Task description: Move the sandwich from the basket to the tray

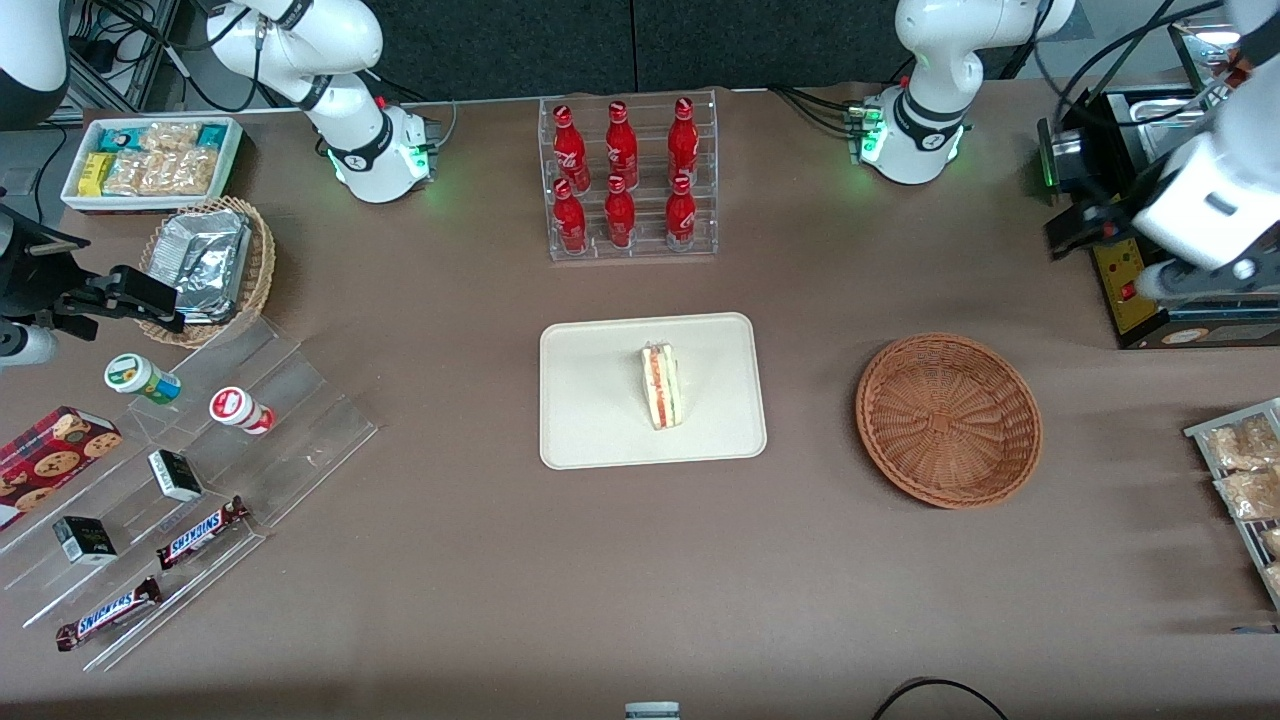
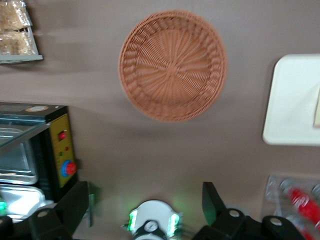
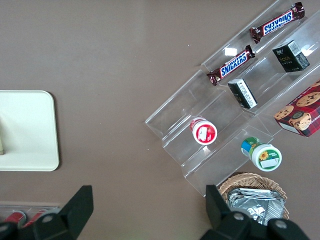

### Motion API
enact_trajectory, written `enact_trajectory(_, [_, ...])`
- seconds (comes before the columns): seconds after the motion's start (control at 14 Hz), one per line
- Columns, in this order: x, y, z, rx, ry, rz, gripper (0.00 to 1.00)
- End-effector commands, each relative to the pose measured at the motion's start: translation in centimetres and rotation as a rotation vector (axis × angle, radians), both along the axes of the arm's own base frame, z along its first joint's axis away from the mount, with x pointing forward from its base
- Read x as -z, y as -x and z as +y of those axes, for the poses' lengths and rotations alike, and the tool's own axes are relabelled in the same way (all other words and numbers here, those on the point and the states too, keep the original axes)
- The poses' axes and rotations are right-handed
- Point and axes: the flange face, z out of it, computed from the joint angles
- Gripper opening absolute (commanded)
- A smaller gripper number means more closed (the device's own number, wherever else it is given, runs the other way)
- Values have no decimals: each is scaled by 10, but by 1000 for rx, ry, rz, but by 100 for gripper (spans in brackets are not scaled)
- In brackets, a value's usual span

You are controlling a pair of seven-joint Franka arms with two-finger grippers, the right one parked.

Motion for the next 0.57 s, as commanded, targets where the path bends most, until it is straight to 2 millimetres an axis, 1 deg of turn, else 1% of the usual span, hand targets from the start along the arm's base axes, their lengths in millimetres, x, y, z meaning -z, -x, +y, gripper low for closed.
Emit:
enact_trajectory(0.0, [-5,16,13,56,27,21,100])
enact_trajectory(0.21, [-8,16,35,50,60,16,100])
enact_trajectory(0.29, [-5,13,38,37,85,21,100])
enact_trajectory(0.36, [-2,9,26,58,81,24,100])
enact_trajectory(0.43, [5,4,17,73,76,35,100])
enact_trajectory(0.5, [4,0,17,71,74,32,100])
